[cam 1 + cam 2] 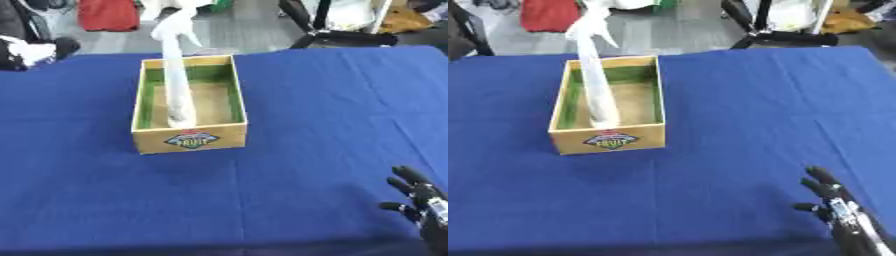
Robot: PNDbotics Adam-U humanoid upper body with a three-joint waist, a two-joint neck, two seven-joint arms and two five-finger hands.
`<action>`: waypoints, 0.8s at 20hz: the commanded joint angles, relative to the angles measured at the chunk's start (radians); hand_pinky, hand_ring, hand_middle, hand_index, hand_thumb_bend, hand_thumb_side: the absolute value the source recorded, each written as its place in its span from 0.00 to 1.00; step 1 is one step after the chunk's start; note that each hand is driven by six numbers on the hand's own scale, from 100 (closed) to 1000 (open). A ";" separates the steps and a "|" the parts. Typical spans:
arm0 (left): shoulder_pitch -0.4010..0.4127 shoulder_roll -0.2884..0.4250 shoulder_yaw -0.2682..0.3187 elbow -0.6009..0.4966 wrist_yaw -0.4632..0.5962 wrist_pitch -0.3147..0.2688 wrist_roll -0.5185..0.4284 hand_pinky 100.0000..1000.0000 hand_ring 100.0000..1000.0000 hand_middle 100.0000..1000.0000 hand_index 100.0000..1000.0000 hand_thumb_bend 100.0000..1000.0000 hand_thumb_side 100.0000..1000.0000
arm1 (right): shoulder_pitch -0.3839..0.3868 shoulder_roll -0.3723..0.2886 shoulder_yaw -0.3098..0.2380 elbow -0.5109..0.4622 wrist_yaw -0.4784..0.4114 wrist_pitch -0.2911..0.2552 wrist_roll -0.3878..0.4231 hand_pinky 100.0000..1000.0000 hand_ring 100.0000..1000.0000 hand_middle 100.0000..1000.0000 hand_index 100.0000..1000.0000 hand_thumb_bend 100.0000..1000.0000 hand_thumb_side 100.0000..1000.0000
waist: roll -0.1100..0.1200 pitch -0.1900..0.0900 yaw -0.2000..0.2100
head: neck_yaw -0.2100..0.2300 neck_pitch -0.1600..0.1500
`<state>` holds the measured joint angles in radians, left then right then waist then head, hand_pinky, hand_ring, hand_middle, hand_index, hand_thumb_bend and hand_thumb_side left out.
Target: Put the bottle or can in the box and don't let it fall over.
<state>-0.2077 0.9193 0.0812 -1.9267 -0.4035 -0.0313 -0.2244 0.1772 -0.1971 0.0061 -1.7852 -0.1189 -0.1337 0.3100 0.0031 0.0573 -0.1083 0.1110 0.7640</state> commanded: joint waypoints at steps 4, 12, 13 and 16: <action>0.108 -0.128 0.036 -0.036 -0.066 0.060 0.068 0.68 0.56 0.49 0.82 0.44 0.60 | 0.001 -0.004 -0.007 -0.012 -0.001 -0.004 -0.002 0.69 1.00 1.00 1.00 0.00 0.82 | -0.009 -0.013 0.010 | -0.006 0.000; 0.151 -0.191 0.034 -0.030 -0.098 0.074 0.091 0.68 0.56 0.49 0.82 0.31 0.49 | 0.001 -0.001 -0.008 -0.013 -0.003 -0.004 -0.004 0.69 1.00 1.00 1.00 0.00 0.83 | -0.012 -0.011 0.013 | -0.002 0.004; 0.151 -0.191 0.034 -0.030 -0.098 0.074 0.092 0.68 0.56 0.49 0.82 0.31 0.49 | 0.001 -0.001 -0.008 -0.013 -0.003 -0.004 -0.004 0.69 1.00 1.00 1.00 0.00 0.83 | -0.012 -0.011 0.013 | -0.002 0.004; 0.171 -0.237 0.050 -0.013 -0.089 0.088 0.121 0.18 0.00 0.00 0.40 0.00 0.09 | 0.002 0.001 -0.004 -0.013 -0.004 -0.004 0.000 0.69 1.00 1.00 1.00 0.00 0.83 | -0.015 -0.012 0.012 | -0.005 0.001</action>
<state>-0.0328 0.6794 0.1109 -1.9343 -0.4925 0.0532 -0.1166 0.1819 -0.1889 0.0063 -1.7852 -0.1192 -0.1347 0.3097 -0.0144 0.0552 -0.0958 0.1073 0.7640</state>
